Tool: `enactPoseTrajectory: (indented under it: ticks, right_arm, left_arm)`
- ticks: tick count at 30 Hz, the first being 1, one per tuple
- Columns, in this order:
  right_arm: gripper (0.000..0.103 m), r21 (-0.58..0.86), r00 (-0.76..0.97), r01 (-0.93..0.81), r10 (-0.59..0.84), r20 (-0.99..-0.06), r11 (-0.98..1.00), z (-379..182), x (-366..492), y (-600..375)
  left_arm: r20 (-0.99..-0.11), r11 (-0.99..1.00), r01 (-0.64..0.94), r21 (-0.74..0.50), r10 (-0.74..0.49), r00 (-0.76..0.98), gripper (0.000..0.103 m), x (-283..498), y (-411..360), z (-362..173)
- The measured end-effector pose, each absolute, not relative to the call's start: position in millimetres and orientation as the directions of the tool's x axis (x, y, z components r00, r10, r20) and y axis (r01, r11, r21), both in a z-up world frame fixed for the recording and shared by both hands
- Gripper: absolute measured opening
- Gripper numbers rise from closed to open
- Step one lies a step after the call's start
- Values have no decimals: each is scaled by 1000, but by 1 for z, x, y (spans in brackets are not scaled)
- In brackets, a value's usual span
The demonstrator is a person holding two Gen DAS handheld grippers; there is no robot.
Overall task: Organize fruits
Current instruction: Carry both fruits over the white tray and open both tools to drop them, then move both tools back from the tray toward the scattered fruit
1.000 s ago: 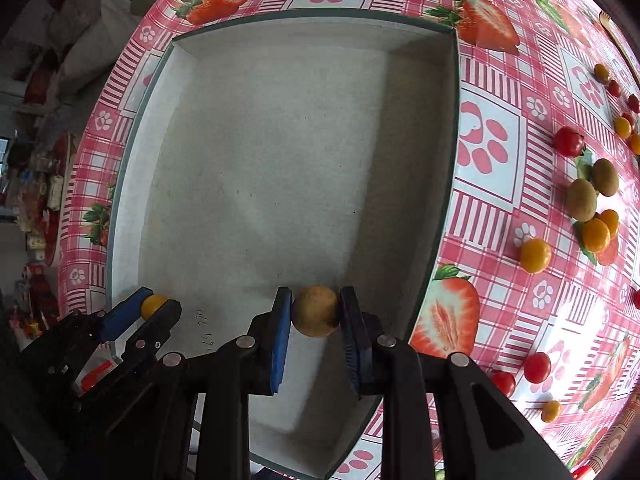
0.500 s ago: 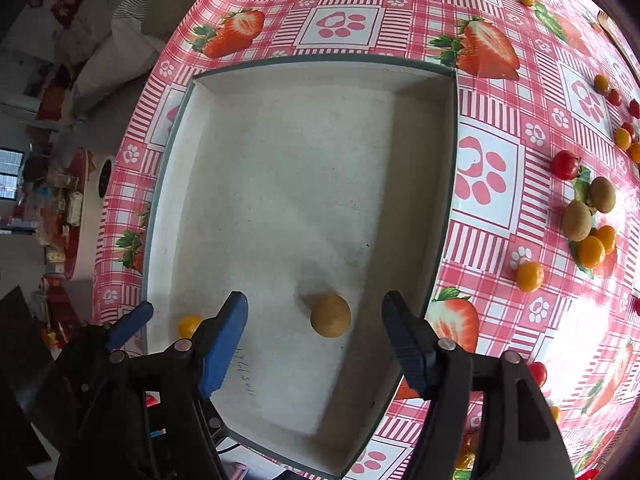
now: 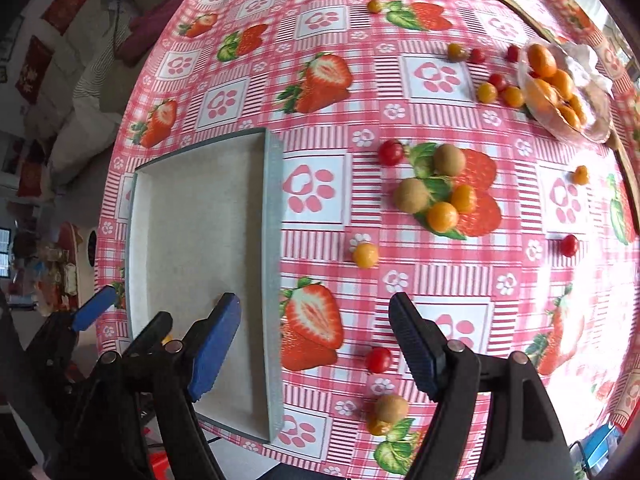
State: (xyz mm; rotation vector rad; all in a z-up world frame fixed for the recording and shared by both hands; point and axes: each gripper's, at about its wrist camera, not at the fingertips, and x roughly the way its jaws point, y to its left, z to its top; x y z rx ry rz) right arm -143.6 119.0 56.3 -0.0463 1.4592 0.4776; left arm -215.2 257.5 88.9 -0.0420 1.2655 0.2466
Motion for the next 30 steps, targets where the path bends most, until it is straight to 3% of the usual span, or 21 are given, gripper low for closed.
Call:
enactPoseTrajectory:
  ticks: [8,14,30]
  right_arm:
    - [80,169,62,-126,178,-982,978,41,-126,10]
    - [80,132,59,-42,134,-989,990,27,-116,-40]
    - [79,39,99,-101,49,-994,994,-4,-59,-56]
  left_arm:
    - [-951,997,-44,65,75,301,76,-165,189,92]
    - [-965,998,-11,56,57,255,76,-140,155,67]
    - [-985,990,-98,100,112,133,76,-114,146,11]
